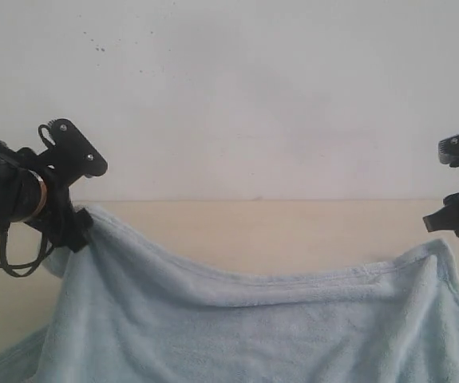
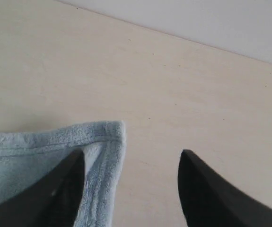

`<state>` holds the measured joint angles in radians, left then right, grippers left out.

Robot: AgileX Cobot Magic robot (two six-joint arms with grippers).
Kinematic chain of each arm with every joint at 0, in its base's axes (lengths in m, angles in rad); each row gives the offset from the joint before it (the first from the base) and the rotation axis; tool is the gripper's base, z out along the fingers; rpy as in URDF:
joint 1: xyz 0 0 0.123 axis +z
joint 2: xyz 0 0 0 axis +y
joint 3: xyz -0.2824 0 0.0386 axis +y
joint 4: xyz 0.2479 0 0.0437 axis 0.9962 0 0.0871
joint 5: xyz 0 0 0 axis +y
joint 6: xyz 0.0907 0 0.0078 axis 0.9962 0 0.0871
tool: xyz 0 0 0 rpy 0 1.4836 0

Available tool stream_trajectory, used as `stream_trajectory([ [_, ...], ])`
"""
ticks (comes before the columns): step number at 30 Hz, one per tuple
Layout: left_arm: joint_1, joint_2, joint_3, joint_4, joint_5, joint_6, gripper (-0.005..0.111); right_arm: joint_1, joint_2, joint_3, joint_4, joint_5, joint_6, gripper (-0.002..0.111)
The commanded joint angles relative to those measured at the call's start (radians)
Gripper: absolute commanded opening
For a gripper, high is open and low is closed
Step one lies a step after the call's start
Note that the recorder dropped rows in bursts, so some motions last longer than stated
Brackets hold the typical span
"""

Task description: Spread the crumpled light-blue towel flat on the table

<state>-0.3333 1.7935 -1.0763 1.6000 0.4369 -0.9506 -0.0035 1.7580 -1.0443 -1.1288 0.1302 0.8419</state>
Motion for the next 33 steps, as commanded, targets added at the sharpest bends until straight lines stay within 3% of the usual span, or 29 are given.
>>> stream_trajectory([
  [1,0.009,-0.011,-0.007,0.099,0.436,-0.251,0.067,-0.006,-0.052,-0.005,-0.004,0.011,0.052,0.057],
  [3,0.015,-0.033,-0.007,0.144,0.506,-0.345,0.056,-0.006,-0.095,-0.005,-0.002,0.004,0.106,0.057],
  [6,0.015,-0.092,-0.007,0.082,0.379,-0.308,0.04,-0.004,-0.177,-0.003,0.068,0.03,0.18,0.056],
  [7,0.015,-0.124,-0.001,-0.016,0.216,-0.213,0.029,0.016,-0.222,-0.003,0.172,0.104,0.168,0.05],
  [8,0.015,-0.141,0.012,-0.119,0.082,-0.069,0.02,0.047,-0.249,0.007,0.232,0.154,0.116,0.036],
  [9,0.015,-0.143,0.016,-0.168,0.051,0.006,0.015,0.065,-0.26,0.016,0.263,0.16,0.075,0.026],
  [10,0.012,-0.144,0.023,-0.235,0.042,0.081,0.007,0.11,-0.262,0.034,0.346,0.155,-0.029,0.002],
  [13,0.014,-0.144,0.023,-0.255,0.063,0.093,0.004,0.24,-0.218,0.072,0.47,0.113,-0.281,0.0],
  [15,0.014,-0.144,0.023,-0.255,0.063,0.093,0.013,0.308,-0.159,0.074,0.47,0.104,-0.306,0.0],
  [19,0.058,-0.144,0.023,-0.255,0.052,0.093,0.087,0.304,-0.016,0.059,0.553,0.054,-0.303,0.0],
  [21,0.078,-0.14,0.023,-0.241,0.05,0.07,0.095,0.304,0.032,0.017,0.586,0.054,-0.335,0.0],
  [23,0.102,-0.123,0.023,-0.162,0.074,0.013,0.096,0.304,0.102,-0.083,0.645,0.07,-0.424,0.0],
  [24,0.105,-0.096,0.023,-0.052,0.142,-0.088,0.096,0.301,0.15,-0.148,0.654,0.073,-0.443,0.0],
  [26,0.105,-0.047,0.023,0.081,0.325,-0.283,0.089,0.301,0.222,-0.229,0.652,0.016,-0.451,0.0],
  [28,0.113,-0.006,0.023,0.122,0.434,-0.419,0.065,0.301,0.281,-0.279,0.652,-0.074,-0.448,0.0],
  [29,0.128,0.001,0.023,0.132,0.392,-0.428,0.041,0.301,0.318,-0.303,0.652,-0.13,-0.444,0.0],
  [30,0.139,0.002,0.023,0.139,0.346,-0.428,0.028,0.301,0.336,-0.315,0.652,-0.148,-0.444,0.0],
  [31,0.156,0.002,0.023,0.144,0.252,-0.428,0.007,0.301,0.372,-0.34,0.652,-0.157,-0.427,0.0],
  [33,0.166,0.002,0.023,0.144,0.171,-0.433,0.007,0.301,0.403,-0.36,0.652,-0.161,-0.422,0.0],
])
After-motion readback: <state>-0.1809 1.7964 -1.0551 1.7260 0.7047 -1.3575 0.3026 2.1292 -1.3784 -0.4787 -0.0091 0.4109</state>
